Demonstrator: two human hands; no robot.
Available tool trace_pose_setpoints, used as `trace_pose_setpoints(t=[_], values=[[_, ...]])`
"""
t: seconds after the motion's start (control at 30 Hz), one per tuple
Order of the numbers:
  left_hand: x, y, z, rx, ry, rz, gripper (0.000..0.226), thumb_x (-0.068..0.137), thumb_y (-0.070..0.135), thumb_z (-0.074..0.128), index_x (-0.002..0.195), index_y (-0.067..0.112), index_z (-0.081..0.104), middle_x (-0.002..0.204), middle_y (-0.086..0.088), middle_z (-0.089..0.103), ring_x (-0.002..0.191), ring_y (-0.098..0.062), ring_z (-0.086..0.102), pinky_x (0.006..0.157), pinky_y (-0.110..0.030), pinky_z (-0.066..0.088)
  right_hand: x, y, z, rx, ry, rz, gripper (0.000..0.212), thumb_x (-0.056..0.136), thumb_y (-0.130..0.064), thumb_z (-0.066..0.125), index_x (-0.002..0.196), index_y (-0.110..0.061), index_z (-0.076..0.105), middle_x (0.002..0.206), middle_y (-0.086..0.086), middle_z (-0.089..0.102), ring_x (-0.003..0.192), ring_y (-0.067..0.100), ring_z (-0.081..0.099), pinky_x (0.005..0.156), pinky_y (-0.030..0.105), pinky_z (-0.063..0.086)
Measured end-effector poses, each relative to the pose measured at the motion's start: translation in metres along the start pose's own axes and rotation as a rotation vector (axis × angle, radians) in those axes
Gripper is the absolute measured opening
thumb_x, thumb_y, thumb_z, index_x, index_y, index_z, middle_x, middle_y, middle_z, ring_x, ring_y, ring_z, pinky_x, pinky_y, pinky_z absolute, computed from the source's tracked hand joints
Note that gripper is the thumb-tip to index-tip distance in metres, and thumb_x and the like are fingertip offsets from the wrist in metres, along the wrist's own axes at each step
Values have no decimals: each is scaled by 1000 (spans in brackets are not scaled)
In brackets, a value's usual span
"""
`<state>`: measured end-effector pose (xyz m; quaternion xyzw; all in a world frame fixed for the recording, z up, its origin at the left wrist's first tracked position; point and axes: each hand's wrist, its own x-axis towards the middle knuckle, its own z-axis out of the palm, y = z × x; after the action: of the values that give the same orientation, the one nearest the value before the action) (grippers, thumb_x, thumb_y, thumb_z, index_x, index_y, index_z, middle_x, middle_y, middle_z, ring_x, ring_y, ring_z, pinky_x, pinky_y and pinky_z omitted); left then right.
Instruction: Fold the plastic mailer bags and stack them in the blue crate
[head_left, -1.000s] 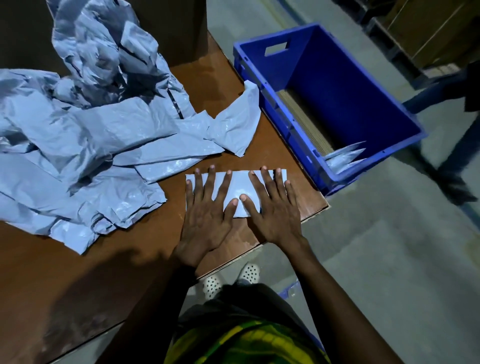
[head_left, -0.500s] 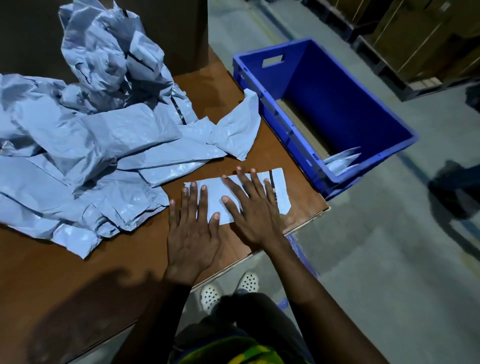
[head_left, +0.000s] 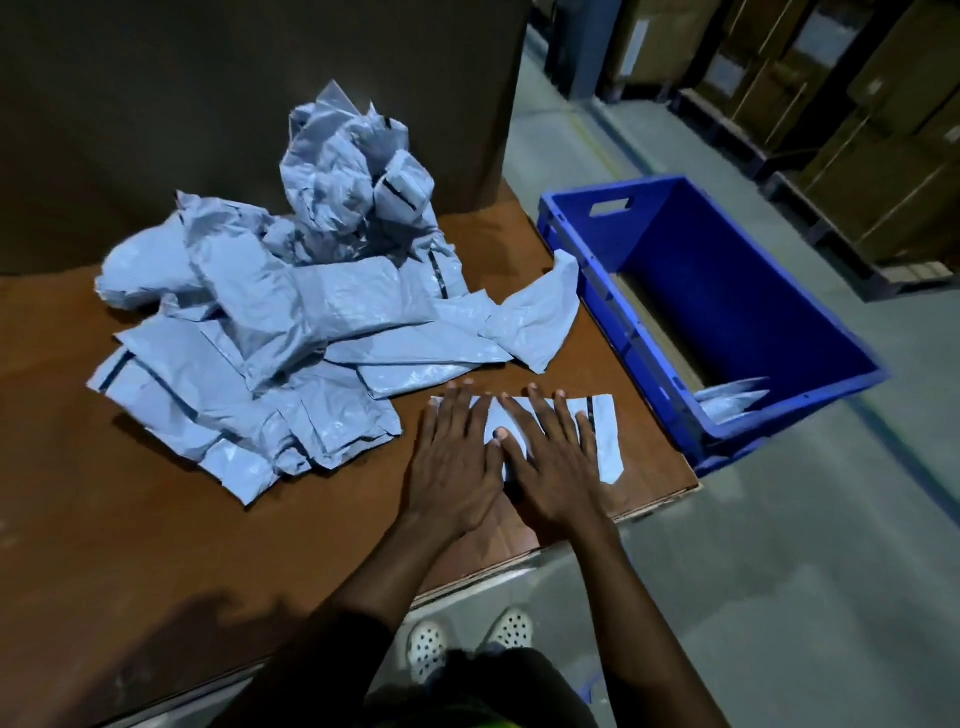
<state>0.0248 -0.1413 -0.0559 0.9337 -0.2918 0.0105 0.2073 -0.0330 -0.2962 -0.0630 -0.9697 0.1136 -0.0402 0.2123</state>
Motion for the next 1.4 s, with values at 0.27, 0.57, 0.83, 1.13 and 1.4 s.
trace_pose_setpoints(t=[0.27, 0.57, 0.83, 1.13, 1.4], values=[[4, -5, 28, 31, 1, 103, 61, 109, 40, 14, 167, 22, 8, 174, -6, 2, 161, -23, -4, 130, -48, 7, -6, 19, -10, 29, 74, 0, 55, 110, -52, 24, 163, -37, 28, 173, -12, 13, 161, 10, 0, 130, 38, 2], [12, -11, 29, 42, -9, 128, 62, 109, 41, 17, 167, 21, 11, 174, -9, 4, 161, -26, -1, 129, -49, 9, -8, 23, -5, -54, -11, 47, 58, 110, -59, 21, 164, -45, 7, 173, -17, -9, 157, 5, -20, 130, 36, -6], [-5, -5, 20, -38, 36, 94, 63, 110, 45, 26, 165, 16, 18, 174, -6, 11, 161, -22, 2, 130, -47, 2, -34, 28, -22, 63, 332, -46, 61, 90, -60, 73, 139, -25, 63, 148, -4, 56, 145, 17, 44, 120, 48, 36], [-8, -13, 22, 53, -51, 179, 94, 97, 78, 31, 167, 22, 0, 174, -4, -9, 160, -24, -10, 128, -57, 1, -45, 48, -11, 166, 307, -19, 43, 93, -51, 70, 127, -26, 76, 141, -5, 65, 144, 16, 50, 118, 47, 40], [-11, -29, 25, -191, 257, 305, 34, 102, 39, 59, 121, 11, 68, 142, -14, 58, 144, -33, 46, 113, -61, 39, -52, 58, -27, 169, 296, -105, 34, 94, -40, 75, 117, -16, 76, 136, 2, 69, 137, 18, 56, 114, 48, 47]])
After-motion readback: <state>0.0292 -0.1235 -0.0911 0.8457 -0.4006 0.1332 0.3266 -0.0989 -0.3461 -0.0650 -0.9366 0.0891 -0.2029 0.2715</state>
